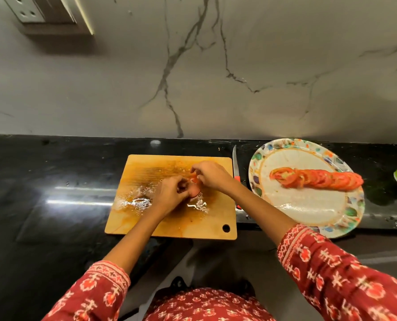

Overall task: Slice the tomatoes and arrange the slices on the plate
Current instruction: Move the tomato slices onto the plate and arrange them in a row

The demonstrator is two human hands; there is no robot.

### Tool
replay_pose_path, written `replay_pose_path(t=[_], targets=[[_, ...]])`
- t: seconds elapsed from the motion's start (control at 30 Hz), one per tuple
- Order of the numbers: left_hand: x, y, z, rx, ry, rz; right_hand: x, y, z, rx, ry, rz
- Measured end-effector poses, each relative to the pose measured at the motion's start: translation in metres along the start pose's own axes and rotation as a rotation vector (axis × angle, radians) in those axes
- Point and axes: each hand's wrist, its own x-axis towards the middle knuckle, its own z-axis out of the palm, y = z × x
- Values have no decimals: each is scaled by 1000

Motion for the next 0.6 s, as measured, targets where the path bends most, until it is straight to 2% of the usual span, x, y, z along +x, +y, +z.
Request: replay_pose_path(t=[0.1, 0.3, 0.6], targets=[[0, 7, 6, 27, 22, 34, 6, -5, 4, -135, -36, -14], [0, 10, 11, -2, -14, 24, 8, -3, 3, -157, -73, 7], [-1, 17, 9, -115, -33, 31, -21, 24, -13, 160, 131, 86]])
